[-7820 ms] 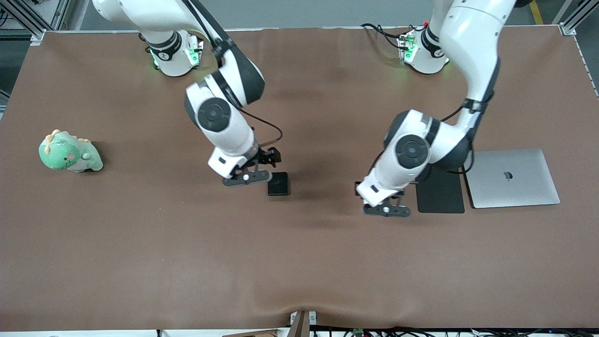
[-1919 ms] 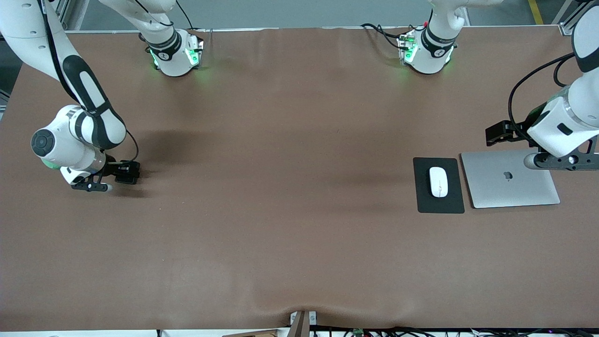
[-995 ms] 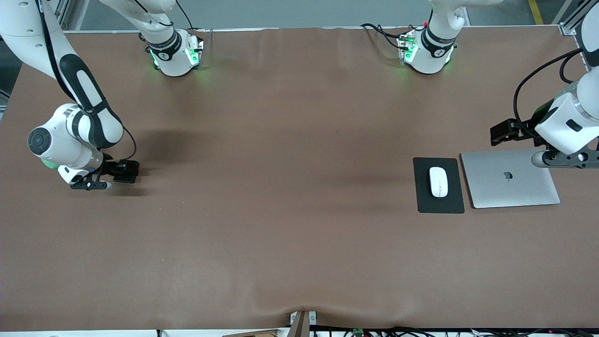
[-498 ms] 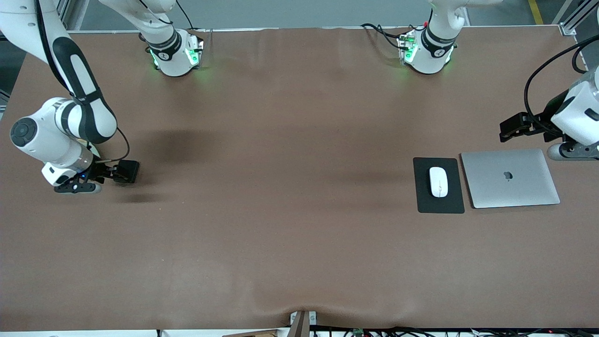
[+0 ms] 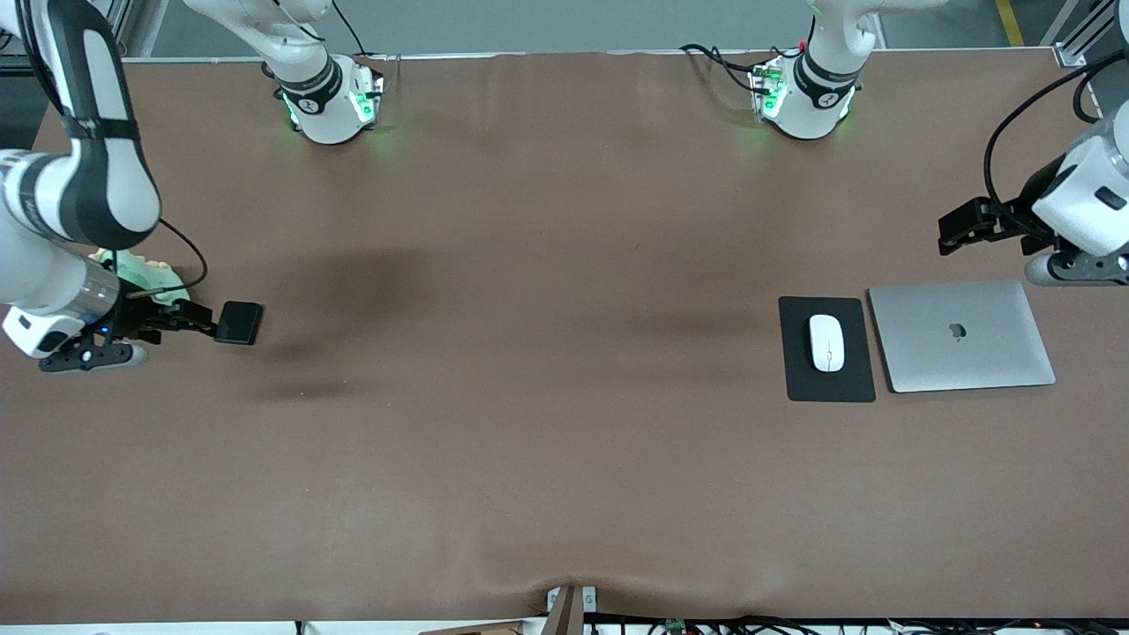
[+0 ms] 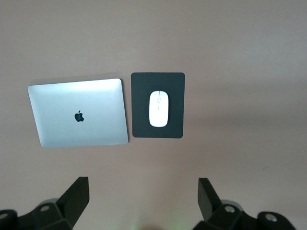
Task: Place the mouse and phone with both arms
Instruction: 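Lower the black phone beside the green plush toy and open the right gripper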
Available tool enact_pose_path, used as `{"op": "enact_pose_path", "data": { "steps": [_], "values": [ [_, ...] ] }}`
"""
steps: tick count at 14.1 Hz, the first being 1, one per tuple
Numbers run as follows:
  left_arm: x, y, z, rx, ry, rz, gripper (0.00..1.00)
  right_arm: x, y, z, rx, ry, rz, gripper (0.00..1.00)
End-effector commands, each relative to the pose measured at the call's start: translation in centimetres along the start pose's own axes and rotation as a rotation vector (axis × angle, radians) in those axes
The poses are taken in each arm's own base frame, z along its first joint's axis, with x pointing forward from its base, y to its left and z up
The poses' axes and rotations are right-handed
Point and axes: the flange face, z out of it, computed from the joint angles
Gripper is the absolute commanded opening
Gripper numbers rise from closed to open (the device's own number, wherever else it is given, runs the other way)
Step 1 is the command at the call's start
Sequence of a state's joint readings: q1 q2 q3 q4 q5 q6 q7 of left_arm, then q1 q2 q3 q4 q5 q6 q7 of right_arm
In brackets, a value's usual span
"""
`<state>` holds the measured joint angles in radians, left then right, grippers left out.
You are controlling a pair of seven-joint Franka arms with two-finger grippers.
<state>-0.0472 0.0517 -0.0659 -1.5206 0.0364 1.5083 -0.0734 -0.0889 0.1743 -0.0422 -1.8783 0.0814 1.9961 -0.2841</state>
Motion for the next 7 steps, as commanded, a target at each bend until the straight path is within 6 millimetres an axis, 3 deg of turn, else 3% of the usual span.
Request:
{"op": "enact_pose_path", "data": {
  "steps": [1,4,6,7],
  "values": [
    [-4.8,0.0,1.1,-0.015,0.047,-0.021,1.0,-0.7,-2.6,-6.1,-0.033,-0.019,-0.006,1.0],
    [-4.1,0.1,0.8,-0.017,0.058,0.002,1.0,-4.0,-5.2,-12.6,-0.041,0.011,-0.039,1.0],
    [-3.0,0.2,0.0,-0.02,0.073,-0.011,1.0,-6.5,-5.7,-15.6,-0.037,0.011,-0.038,1.0],
    [-2.7,0.4,-0.1,-0.02,0.075,-0.008,1.0,-7.1,-6.1,-16.2,-0.033,-0.005,-0.043,1.0]
  ]
}}
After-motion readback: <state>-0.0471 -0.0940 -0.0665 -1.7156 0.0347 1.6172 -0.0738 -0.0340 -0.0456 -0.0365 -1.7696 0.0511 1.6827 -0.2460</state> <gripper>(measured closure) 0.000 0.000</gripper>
